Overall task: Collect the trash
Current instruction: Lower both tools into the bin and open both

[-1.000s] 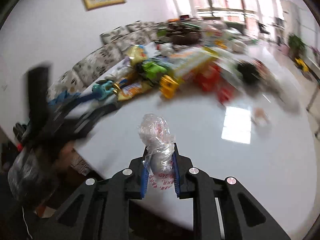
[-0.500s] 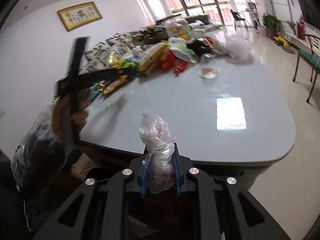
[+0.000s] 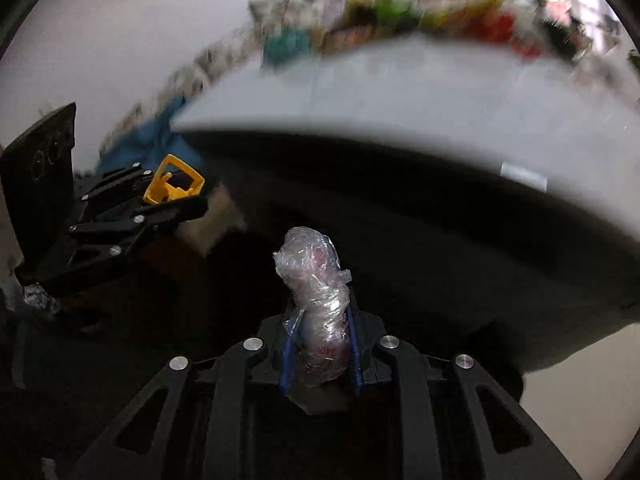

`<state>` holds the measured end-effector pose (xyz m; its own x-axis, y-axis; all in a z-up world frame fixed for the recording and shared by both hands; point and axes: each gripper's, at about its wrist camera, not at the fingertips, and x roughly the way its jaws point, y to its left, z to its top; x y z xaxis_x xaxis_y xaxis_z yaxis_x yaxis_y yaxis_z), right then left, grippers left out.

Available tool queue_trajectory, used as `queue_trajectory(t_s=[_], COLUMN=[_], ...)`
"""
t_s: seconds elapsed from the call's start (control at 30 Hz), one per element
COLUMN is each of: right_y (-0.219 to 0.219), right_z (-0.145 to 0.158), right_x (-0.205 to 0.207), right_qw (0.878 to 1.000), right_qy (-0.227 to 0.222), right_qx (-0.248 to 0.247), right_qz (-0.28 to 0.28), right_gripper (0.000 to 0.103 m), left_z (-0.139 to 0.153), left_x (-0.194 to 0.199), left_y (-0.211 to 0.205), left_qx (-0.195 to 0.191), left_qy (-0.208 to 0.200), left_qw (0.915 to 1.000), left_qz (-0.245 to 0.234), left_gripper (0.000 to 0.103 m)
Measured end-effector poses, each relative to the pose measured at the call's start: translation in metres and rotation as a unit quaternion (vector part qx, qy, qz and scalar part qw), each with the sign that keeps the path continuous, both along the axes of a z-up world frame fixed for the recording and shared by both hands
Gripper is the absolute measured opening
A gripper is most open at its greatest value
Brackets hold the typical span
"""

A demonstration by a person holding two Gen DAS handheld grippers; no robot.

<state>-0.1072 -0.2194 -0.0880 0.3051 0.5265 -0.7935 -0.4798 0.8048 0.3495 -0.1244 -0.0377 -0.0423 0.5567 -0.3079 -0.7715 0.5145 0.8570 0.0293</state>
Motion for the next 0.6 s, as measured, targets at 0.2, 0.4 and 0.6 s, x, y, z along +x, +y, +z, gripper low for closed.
queue_trajectory(t_s=[0.2,0.4,0.6], right_y=[0.016,-0.025,-0.095], right_z=[-0.063,0.042,0.106], right_x=[0.016,0.008,0.092], right_qw=[0.996,0.998,0.954], right_qy=[0.07,-0.048,-0.195], right_qx=[-0.053,0.024,-0.075], right_qz=[0.0,-0.039,-0.212], right_gripper=[0.048,0.056,0.079], left_z=[-0.106,-0.083,-0.026], left_x=[0.031,0.036,0.044], left_y=[0.015,0.037,0.042], left_qx=[0.036,-0.02,-0.059], left_qy=[0.098,0.089,0.023], left_qw=[0.994,0.9946,0.9961], left_qz=[0.033,0.049,0.061], left_gripper=[0.084,0.084,0.089])
